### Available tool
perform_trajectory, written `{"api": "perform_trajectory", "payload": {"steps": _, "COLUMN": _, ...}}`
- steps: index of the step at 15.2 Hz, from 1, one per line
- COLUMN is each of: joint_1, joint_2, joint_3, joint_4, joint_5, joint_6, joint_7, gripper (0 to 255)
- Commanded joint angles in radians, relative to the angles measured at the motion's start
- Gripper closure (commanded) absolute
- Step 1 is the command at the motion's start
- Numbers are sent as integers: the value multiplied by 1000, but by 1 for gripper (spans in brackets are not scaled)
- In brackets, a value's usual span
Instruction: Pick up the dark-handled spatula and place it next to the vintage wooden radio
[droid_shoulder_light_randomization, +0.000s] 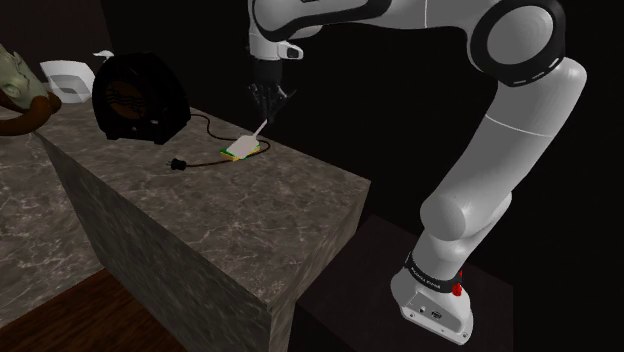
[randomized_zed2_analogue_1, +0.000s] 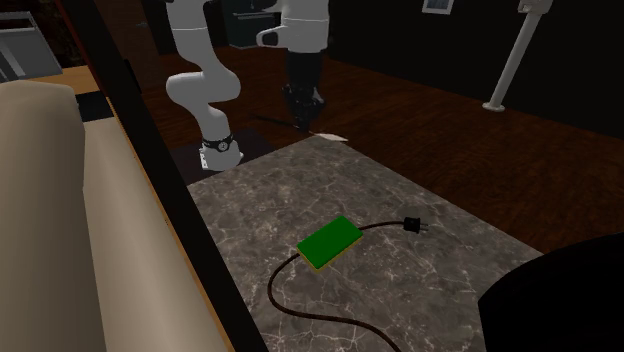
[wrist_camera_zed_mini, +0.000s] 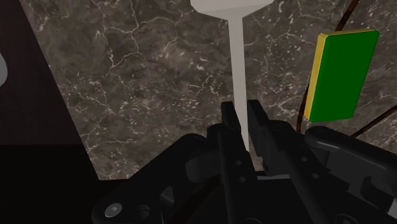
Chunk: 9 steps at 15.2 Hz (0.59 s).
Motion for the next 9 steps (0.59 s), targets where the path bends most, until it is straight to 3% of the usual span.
{"api": "perform_trajectory", "payload": {"steps": 1, "joint_1": 0, "joint_2": 1, "joint_3": 0, "joint_4": -28, "joint_5": -1, "joint_6": 29, "joint_7": 3, "gripper": 255}}
{"api": "perform_trajectory", "payload": {"steps": 9, "joint_1": 1, "joint_2": 16, "joint_3": 2, "joint_4": -120, "joint_5": -11, "joint_6": 134, "joint_7": 14, "gripper": 255}}
